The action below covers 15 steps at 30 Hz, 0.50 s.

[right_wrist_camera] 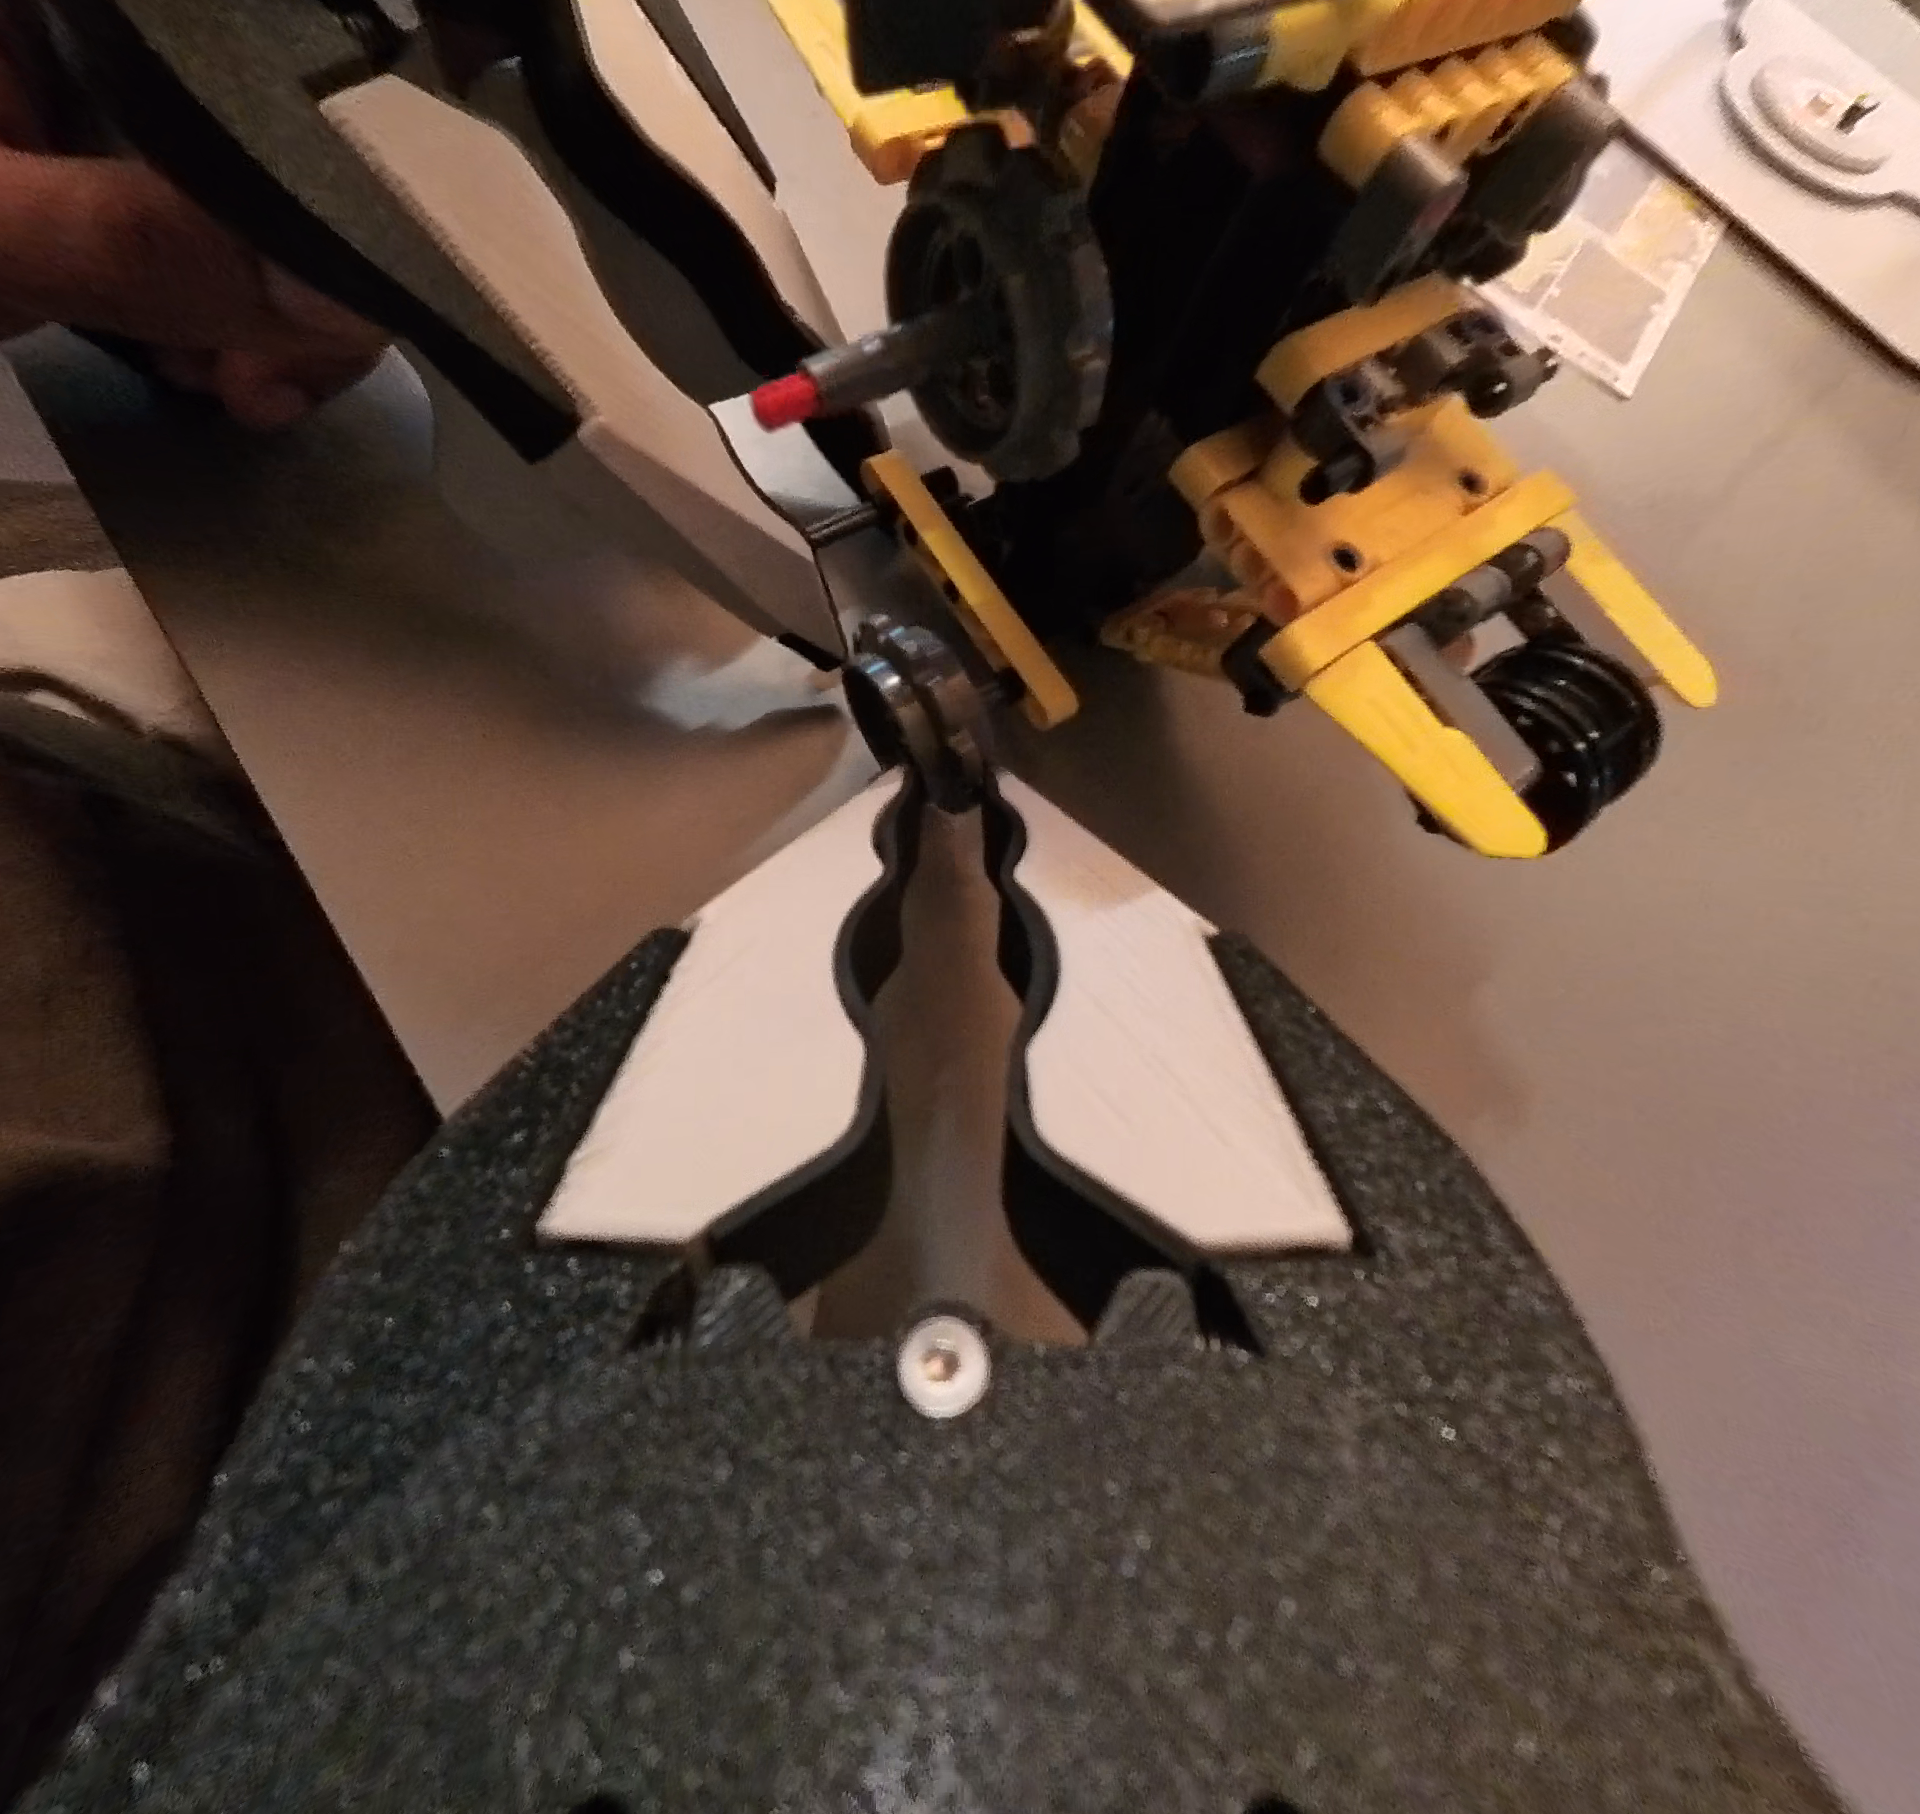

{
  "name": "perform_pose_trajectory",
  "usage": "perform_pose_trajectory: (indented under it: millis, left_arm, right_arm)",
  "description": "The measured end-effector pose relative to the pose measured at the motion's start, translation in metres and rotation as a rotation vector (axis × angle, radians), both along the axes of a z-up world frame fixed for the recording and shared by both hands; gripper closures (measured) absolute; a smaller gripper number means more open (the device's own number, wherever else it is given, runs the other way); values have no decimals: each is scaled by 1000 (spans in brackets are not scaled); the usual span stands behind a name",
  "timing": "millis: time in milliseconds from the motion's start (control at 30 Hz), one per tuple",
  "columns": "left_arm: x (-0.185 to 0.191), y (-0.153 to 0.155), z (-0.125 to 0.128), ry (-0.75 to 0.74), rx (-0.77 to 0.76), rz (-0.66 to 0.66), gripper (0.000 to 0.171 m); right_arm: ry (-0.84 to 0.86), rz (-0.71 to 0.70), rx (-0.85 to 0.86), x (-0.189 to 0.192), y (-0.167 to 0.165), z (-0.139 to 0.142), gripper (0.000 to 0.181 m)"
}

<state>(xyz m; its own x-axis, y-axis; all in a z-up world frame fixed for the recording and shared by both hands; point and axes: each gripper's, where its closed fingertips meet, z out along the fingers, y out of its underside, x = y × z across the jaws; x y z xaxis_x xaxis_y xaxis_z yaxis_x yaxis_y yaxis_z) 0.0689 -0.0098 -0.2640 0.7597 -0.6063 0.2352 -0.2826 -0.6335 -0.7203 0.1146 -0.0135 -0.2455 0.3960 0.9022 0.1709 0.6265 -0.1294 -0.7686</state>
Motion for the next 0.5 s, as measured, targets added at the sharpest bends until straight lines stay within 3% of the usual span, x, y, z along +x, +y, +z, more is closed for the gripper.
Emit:
perform_pose_trajectory:
  millis: [500]
  left_arm:
    - [0, 0, -1, 19, 11, -2, 130]
  right_arm:
    - [103, -62, -278, 2, 1, -1, 170]
